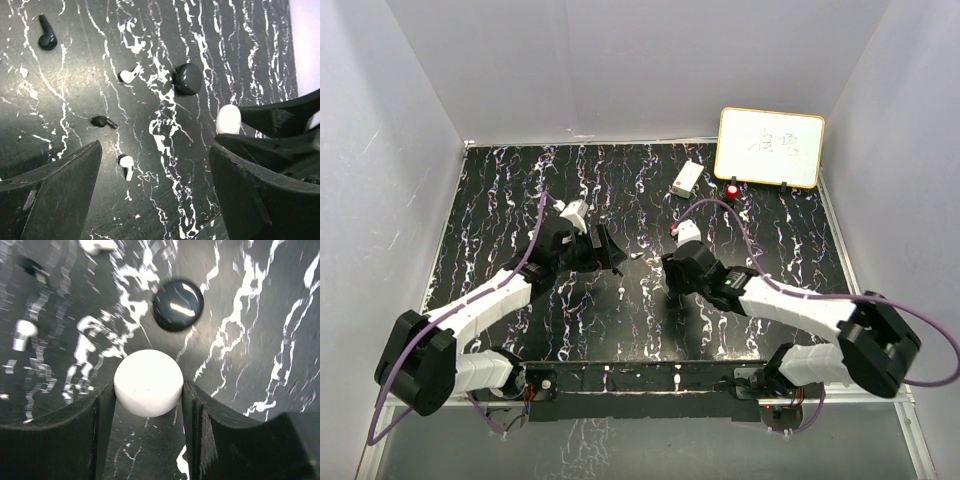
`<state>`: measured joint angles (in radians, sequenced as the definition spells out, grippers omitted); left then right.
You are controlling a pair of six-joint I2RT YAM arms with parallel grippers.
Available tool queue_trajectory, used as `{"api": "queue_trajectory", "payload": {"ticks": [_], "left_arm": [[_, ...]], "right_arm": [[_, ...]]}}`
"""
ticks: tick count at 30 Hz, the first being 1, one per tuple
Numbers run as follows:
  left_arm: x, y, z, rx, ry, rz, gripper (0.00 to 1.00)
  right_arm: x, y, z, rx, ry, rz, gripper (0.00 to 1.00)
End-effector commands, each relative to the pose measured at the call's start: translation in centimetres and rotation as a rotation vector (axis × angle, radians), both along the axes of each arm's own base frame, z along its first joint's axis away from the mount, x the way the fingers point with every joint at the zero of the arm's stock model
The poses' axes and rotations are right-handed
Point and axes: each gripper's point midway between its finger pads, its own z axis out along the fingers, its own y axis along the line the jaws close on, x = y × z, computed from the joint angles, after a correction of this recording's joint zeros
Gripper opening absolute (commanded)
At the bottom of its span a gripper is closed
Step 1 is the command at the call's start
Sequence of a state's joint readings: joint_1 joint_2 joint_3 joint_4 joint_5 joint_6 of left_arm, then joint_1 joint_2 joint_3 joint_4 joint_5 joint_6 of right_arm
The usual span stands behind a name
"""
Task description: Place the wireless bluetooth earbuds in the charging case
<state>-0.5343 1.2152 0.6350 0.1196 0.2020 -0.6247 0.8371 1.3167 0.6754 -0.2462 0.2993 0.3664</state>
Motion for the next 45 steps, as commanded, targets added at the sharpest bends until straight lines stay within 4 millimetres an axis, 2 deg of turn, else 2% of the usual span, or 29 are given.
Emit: {"api": "queue_trajectory", "payload": {"ticks": [1, 3, 9, 14, 19, 24, 31, 45], "left_arm": [[0.2, -1.6, 4.4, -0.098, -0.064, -0.051, 0.85], [0.0, -1.9, 4.9, -0.128, -0.071, -0.056, 0.82], [-0.5, -2.1, 6.3, -0.193, -0.106, -0.064, 0.72], [-1.2, -2.1, 7.0, -0.239, -0.119, -0.067, 0.60], [-1.6, -2.5, 6.7, -0.280, -0.109, -0.081, 0.59], [-1.7, -2.6, 6.6, -0.296, -0.114, -0.086, 0.65], [-1.8, -2.8, 6.4, -0.308, -0.109, -0.094, 0.67], [-2.4, -3.2, 5.7, -0.359, -0.069, -0.098, 0.56]], "right_arm": [[2.0, 3.8, 7.5, 0.189, -0.232, 0.147, 0.30], [2.2, 4.8, 8.5, 0.198, -0.250, 0.198, 0.29], [2.0, 7.8, 9.8, 0.237, -0.249, 0.349, 0.27], [1.8, 9.5, 11.4, 0.308, -0.312, 0.427, 0.27], [1.9, 10.6, 11.9, 0.337, -0.320, 0.465, 0.27], [2.0, 11.7, 11.8, 0.365, -0.305, 0.488, 0.26], [2.2, 12.4, 12.3, 0.409, -0.306, 0.479, 0.25], [2.7, 12.7, 13.3, 0.432, -0.341, 0.463, 0.24]]}}
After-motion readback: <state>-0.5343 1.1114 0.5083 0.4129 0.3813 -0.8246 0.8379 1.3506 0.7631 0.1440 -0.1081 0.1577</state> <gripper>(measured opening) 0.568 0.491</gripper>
